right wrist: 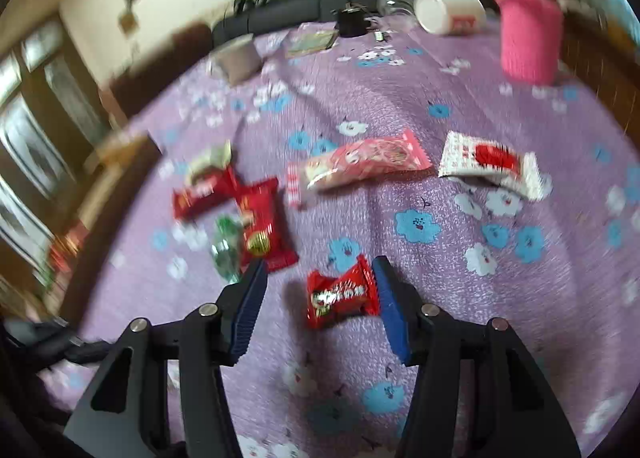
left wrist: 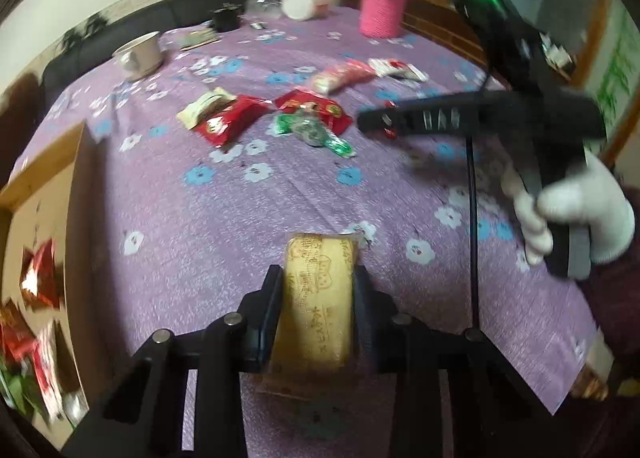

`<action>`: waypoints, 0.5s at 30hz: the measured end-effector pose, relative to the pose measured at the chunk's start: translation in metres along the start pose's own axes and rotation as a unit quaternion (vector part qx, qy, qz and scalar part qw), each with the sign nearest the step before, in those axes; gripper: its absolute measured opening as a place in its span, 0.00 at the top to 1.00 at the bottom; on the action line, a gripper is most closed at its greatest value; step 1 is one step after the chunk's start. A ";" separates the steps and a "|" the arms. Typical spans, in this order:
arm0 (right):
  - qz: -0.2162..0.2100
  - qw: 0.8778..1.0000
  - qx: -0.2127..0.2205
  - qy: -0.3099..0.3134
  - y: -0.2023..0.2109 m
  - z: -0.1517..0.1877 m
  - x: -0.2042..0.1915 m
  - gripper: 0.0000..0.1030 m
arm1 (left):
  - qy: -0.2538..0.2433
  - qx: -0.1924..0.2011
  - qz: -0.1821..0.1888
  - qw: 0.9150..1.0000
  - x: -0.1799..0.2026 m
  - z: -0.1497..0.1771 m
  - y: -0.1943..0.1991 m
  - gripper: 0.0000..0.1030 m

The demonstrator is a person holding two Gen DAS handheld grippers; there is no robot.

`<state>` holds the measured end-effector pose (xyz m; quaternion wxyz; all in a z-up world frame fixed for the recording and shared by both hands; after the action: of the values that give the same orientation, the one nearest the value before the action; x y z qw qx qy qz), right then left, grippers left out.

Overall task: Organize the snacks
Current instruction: 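Grasp the cake bar with the left gripper while the right gripper grasps a red candy packet, then carry the cake bar and red candy packet over the tray and open both grippers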

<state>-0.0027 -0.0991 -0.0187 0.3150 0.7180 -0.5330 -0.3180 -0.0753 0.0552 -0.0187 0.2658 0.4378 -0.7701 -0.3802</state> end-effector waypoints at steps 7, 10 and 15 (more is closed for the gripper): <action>0.004 1.000 0.000 -0.002 0.013 0.010 0.001 0.78 | 0.079 0.043 0.033 0.995 -0.020 0.008 0.026 0.67; -0.011 1.000 0.014 -0.011 0.027 0.015 0.001 0.78 | 0.100 0.064 0.043 0.992 -0.029 0.010 0.039 0.67; -0.053 0.998 0.034 -0.005 0.050 0.013 -0.021 0.78 | 0.155 0.105 0.058 0.981 -0.052 0.018 0.066 0.67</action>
<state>-0.0457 -0.0914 0.0159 0.2706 0.7541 -0.5061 -0.3195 -0.0948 0.1287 0.0210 0.3558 0.4719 -0.7793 -0.2083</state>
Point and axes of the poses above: each gripper's, at about its wrist camera, not at the fingertips, and y roughly against the way its jaws point, x to its right, z to its underside, the point moved 4 cm from there along -y, roughly the way its jaws point, and after that the axes turned 2 degrees about y, right-handed, at the moved point
